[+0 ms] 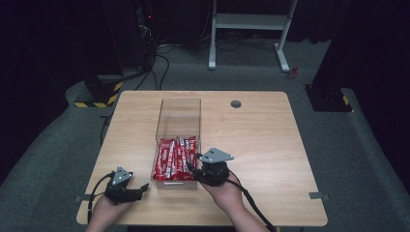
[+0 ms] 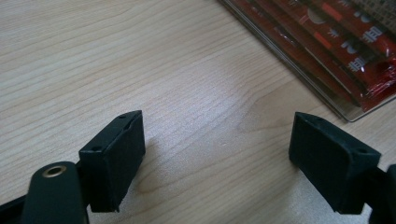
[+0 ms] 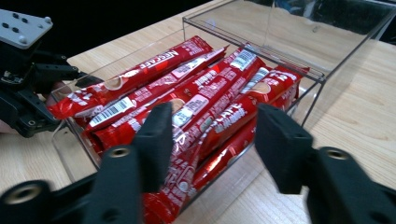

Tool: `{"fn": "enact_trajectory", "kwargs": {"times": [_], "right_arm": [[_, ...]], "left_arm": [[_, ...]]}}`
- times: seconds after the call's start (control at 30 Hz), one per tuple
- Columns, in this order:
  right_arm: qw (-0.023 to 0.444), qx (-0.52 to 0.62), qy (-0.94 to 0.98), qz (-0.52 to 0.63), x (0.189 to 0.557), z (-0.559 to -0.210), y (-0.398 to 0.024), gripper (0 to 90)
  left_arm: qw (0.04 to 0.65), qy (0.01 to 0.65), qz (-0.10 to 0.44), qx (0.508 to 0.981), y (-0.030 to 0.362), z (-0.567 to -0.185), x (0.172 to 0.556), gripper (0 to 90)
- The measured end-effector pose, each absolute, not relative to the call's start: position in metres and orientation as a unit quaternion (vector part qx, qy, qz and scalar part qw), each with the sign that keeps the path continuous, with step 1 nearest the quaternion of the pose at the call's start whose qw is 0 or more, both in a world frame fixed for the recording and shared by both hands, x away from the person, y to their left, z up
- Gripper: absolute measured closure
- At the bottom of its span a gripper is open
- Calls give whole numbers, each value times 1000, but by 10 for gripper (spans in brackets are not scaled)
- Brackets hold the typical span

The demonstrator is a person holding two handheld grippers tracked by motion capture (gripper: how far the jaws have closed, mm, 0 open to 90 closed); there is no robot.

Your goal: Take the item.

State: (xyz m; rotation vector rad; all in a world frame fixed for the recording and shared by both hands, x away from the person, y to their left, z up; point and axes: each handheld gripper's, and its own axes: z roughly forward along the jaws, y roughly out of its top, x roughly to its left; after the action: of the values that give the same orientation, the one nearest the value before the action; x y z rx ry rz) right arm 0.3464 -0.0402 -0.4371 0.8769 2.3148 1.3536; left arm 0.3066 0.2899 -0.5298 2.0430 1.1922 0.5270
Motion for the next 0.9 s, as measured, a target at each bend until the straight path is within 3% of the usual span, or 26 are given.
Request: {"fn": "enact_trajectory", "kwargs": {"times": [0.13,0.57,0.9], "right_arm": [[148,313,810,474,345,-438,-39,657],[148,325,814,458,345,-443,-35,837],[160,324,814,456,344,-444,-35,900]], "left_arm": [[351,461,204,789,290,-530,307,188],[352,461,204,789,290,-530,307,188],[352,460,204,789,290,-530,307,188]]}}
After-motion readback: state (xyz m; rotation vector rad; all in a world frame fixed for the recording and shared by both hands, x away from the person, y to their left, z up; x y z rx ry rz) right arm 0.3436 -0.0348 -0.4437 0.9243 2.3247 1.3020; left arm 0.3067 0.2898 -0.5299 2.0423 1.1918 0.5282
